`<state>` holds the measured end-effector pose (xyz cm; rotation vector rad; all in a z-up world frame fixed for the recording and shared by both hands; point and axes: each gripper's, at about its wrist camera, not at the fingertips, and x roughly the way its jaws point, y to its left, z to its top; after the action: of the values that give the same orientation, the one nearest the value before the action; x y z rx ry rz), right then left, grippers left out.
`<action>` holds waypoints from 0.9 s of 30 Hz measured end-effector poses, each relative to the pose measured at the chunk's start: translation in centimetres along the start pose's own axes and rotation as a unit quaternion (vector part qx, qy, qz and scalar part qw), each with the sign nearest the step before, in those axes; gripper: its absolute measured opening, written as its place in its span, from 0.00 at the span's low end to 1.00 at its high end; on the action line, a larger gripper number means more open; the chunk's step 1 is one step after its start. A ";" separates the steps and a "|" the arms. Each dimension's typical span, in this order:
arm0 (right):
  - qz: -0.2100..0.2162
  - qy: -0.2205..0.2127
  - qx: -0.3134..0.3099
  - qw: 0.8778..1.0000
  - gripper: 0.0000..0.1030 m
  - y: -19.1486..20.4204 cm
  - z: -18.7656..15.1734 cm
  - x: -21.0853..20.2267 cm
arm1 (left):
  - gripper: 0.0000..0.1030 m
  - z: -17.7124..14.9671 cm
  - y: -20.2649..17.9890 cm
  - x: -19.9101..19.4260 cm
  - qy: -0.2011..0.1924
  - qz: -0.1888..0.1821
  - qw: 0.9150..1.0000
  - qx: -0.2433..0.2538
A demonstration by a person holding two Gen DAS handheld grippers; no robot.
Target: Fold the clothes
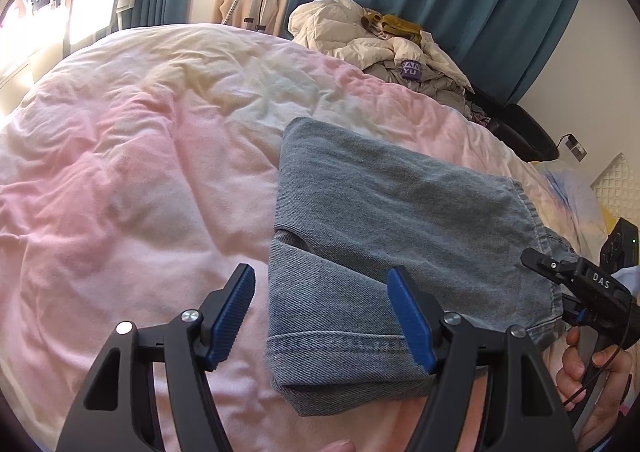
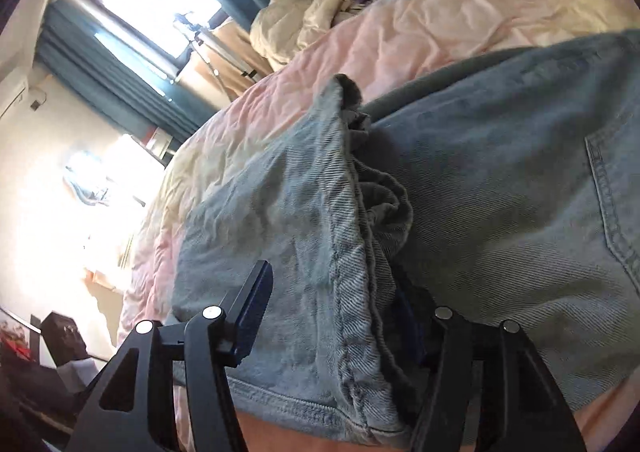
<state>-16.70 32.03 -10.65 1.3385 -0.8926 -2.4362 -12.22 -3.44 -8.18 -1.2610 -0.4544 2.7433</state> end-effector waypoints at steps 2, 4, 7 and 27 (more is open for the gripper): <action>-0.009 -0.008 0.043 0.999 0.36 -1.5 -0.2 0.6 | 0.69 0.0 -0.1 0.0 0.000 0.001 1.000 0.002; -0.024 -0.024 0.029 0.999 0.29 -1.3 -0.7 0.8 | 0.69 0.1 -0.3 0.2 0.006 0.010 1.000 0.010; -0.065 -0.055 -0.028 0.996 0.18 1.1 -1.5 0.2 | 0.69 0.0 -0.5 0.5 0.011 0.020 1.000 0.020; -0.079 -0.047 0.073 0.993 0.30 -1.9 -2.7 -7.5 | 0.69 -0.6 -1.7 0.9 0.014 0.029 0.998 0.057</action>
<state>-10.11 35.92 -7.73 1.4031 -1.0442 -2.6165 -12.41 -1.46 -8.66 -1.3028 -0.2598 2.7495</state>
